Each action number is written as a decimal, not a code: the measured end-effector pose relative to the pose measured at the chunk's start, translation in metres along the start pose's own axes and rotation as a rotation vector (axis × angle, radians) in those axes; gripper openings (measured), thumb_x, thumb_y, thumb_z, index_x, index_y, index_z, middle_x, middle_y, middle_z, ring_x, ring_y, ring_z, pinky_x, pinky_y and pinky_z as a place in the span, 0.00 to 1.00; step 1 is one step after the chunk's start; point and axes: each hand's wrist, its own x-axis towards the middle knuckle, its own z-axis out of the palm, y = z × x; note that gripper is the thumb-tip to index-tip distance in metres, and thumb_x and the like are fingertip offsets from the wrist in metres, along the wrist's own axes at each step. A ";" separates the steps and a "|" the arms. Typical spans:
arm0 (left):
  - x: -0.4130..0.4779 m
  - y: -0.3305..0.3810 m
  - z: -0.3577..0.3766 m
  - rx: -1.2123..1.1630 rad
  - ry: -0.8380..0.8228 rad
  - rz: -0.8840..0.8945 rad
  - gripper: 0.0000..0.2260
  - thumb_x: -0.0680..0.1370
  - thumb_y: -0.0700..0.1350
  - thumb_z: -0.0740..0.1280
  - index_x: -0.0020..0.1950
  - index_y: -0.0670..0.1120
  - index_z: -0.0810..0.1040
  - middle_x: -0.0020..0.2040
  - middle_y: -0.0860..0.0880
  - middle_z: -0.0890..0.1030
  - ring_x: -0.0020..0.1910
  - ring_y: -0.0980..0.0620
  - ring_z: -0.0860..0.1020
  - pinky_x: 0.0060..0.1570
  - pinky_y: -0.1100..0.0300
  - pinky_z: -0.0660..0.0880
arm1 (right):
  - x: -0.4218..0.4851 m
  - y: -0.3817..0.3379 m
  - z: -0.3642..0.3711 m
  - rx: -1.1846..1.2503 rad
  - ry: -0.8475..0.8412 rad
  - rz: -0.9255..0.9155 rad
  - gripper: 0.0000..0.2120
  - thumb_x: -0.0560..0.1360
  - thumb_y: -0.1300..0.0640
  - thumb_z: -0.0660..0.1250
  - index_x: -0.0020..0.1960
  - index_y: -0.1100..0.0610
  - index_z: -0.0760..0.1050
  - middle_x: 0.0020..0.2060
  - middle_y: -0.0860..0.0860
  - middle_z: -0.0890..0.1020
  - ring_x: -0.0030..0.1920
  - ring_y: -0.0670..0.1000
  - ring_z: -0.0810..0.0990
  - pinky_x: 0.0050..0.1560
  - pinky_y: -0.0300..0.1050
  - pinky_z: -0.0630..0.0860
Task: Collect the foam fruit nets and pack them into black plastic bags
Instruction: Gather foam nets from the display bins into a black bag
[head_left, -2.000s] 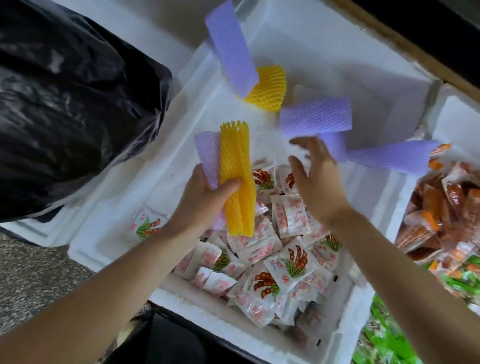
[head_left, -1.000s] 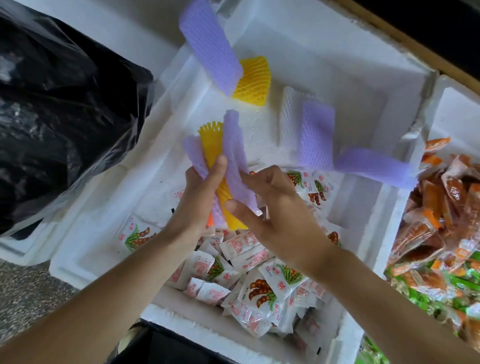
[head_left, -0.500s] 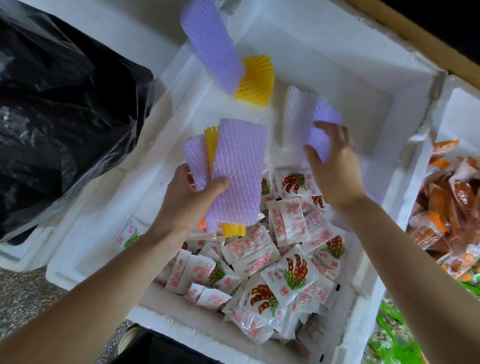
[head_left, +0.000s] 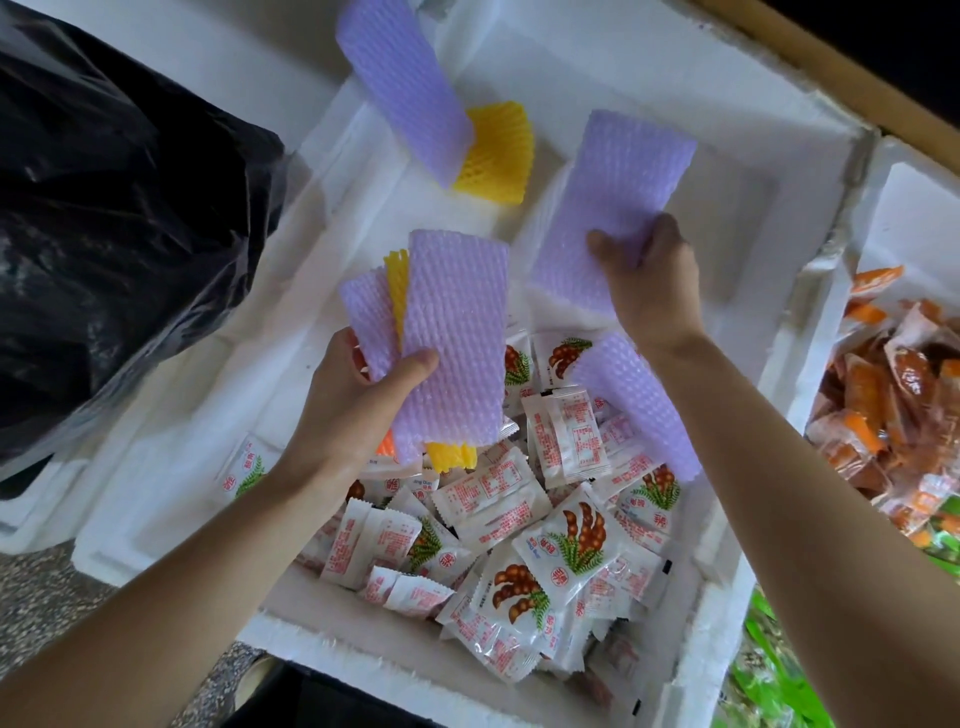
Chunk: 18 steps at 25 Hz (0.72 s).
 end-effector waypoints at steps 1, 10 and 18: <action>-0.002 0.000 0.000 0.006 -0.004 -0.003 0.15 0.73 0.44 0.71 0.58 0.47 0.73 0.52 0.51 0.80 0.49 0.55 0.79 0.45 0.59 0.75 | -0.002 -0.005 -0.007 0.039 0.018 -0.020 0.12 0.78 0.55 0.64 0.55 0.60 0.67 0.33 0.44 0.65 0.39 0.52 0.67 0.34 0.39 0.58; -0.024 0.000 0.004 0.001 -0.051 -0.011 0.07 0.73 0.45 0.71 0.46 0.51 0.74 0.47 0.52 0.81 0.45 0.55 0.80 0.41 0.61 0.73 | -0.063 0.048 -0.056 -0.249 -0.599 0.081 0.20 0.77 0.51 0.65 0.66 0.59 0.72 0.60 0.56 0.78 0.55 0.52 0.76 0.51 0.37 0.69; -0.030 -0.009 -0.004 0.072 0.044 -0.004 0.08 0.74 0.45 0.69 0.50 0.45 0.74 0.45 0.51 0.79 0.41 0.58 0.77 0.35 0.66 0.70 | -0.104 0.026 -0.063 -0.295 -0.213 0.032 0.19 0.74 0.46 0.67 0.51 0.61 0.70 0.38 0.53 0.74 0.41 0.56 0.72 0.40 0.47 0.67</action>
